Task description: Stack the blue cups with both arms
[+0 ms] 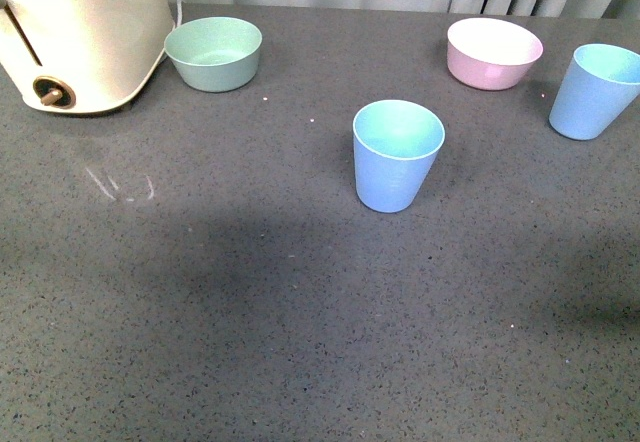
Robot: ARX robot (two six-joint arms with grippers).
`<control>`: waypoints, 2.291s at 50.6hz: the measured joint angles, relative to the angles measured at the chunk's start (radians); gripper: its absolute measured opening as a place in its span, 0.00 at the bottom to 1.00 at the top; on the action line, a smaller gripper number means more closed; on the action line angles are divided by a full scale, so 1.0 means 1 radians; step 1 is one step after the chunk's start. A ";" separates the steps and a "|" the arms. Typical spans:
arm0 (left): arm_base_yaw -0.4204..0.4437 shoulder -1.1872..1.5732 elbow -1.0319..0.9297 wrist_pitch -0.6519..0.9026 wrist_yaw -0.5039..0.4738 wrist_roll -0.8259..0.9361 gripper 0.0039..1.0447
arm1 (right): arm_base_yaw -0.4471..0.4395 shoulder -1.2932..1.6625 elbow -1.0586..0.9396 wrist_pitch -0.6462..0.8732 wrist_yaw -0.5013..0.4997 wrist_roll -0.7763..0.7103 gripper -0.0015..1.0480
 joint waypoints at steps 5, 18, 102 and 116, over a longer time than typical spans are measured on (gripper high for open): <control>0.001 -0.071 0.000 -0.063 0.000 0.000 0.01 | 0.000 0.000 0.000 0.000 0.000 0.000 0.91; 0.001 -0.258 -0.001 -0.239 0.000 0.000 0.01 | 0.000 0.000 0.000 0.000 0.000 0.000 0.91; 0.001 -0.670 0.000 -0.656 0.000 0.000 0.76 | -0.199 0.980 0.426 0.245 -0.230 -0.104 0.91; 0.001 -0.670 0.000 -0.656 0.000 0.002 0.92 | -0.121 1.488 0.757 0.237 -0.173 -0.372 0.91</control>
